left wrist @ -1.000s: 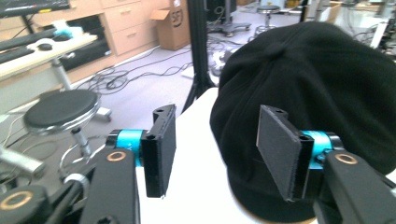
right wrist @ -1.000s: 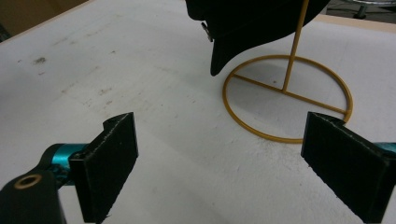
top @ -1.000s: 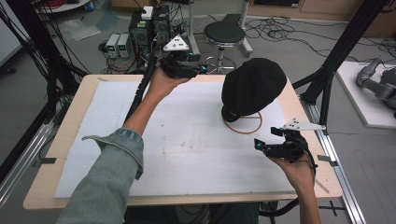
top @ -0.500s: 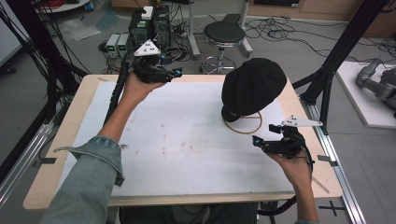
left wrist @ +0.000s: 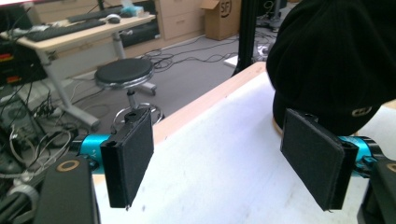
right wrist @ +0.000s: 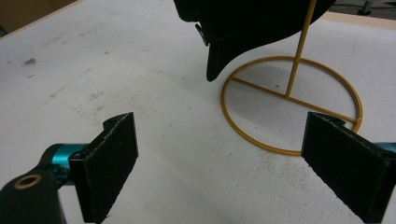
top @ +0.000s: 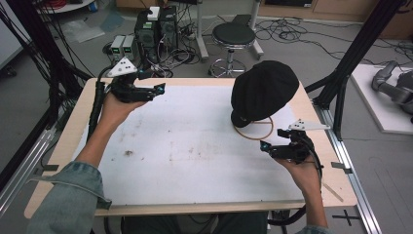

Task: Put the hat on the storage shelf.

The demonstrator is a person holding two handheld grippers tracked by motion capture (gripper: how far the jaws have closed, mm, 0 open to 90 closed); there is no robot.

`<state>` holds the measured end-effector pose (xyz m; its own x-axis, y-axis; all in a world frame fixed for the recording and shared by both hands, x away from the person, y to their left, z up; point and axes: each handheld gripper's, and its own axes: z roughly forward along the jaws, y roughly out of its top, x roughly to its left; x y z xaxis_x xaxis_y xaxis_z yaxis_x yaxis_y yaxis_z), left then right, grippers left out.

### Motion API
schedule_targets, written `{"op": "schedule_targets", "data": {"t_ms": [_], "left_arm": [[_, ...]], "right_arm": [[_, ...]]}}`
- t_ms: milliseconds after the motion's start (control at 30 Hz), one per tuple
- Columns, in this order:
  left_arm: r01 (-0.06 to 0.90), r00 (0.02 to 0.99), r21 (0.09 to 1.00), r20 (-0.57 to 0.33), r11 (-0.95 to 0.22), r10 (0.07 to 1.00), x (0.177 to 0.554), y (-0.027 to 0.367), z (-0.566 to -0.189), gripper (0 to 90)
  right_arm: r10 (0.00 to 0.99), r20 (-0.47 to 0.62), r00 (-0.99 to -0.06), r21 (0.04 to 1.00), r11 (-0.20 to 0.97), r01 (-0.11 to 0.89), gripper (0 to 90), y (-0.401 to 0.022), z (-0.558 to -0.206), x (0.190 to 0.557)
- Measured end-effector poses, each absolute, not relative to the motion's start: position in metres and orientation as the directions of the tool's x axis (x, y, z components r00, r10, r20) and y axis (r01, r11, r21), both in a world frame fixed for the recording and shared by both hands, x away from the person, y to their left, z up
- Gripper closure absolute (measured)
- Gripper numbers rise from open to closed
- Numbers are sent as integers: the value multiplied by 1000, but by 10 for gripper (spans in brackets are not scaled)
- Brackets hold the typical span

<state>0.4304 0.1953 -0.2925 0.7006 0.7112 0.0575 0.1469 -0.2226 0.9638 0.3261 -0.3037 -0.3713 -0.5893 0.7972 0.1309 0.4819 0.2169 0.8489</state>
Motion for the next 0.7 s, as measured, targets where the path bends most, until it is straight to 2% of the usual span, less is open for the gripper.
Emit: {"op": "schedule_targets", "data": {"t_ms": [200,700], "left_arm": [[190,679,962,18,-198,734,417,220,-307,245],[178,622,965,43,-194,782,374,250,-339,232]], "right_arm": [[795,137,-591,849,213,483,106,-303,-372,328],[797,146,-585,843,209,495,106,-302,-376,330]]}}
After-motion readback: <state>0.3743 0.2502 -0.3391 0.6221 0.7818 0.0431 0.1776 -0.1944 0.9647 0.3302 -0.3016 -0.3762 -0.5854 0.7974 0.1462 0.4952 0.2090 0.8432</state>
